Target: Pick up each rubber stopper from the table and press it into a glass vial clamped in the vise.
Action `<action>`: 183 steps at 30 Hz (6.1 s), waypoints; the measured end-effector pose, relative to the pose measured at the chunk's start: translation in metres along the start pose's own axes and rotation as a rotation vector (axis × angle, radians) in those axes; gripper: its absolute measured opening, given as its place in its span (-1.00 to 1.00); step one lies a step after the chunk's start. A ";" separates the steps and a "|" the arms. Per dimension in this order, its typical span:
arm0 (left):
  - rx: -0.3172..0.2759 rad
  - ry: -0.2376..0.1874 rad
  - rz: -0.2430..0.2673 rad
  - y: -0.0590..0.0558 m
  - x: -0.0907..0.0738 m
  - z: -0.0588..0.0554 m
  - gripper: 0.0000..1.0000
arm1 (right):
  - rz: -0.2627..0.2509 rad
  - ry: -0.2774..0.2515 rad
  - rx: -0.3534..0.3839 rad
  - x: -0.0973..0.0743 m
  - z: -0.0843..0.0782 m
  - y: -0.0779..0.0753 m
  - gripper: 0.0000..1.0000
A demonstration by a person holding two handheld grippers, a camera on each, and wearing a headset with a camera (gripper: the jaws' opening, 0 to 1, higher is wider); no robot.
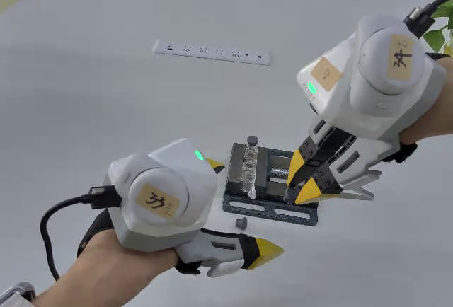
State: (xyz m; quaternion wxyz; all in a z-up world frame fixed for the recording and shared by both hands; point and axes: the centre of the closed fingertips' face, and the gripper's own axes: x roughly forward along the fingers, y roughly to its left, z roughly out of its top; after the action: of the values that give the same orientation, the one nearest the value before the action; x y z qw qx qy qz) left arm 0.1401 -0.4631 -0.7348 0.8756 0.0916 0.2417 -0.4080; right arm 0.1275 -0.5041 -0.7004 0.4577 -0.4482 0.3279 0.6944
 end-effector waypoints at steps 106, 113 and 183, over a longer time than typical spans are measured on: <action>-0.179 -0.007 0.079 0.034 -0.008 -0.042 0.96 | 0.000 0.323 -0.011 0.065 -0.022 -0.125 -0.91; -0.179 -0.006 0.076 0.032 -0.007 -0.041 0.95 | -0.012 0.334 0.011 0.066 -0.023 -0.124 -0.90; -0.194 -0.008 0.077 0.034 -0.007 -0.040 0.89 | -0.053 0.203 -0.075 0.059 -0.020 -0.124 -1.00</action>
State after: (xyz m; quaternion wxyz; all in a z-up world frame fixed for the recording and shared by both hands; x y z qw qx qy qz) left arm 0.1477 -0.4218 -0.7675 0.8964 0.0138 0.2728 -0.3491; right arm 0.2385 -0.4555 -0.7681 0.4231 -0.5415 0.3346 0.6448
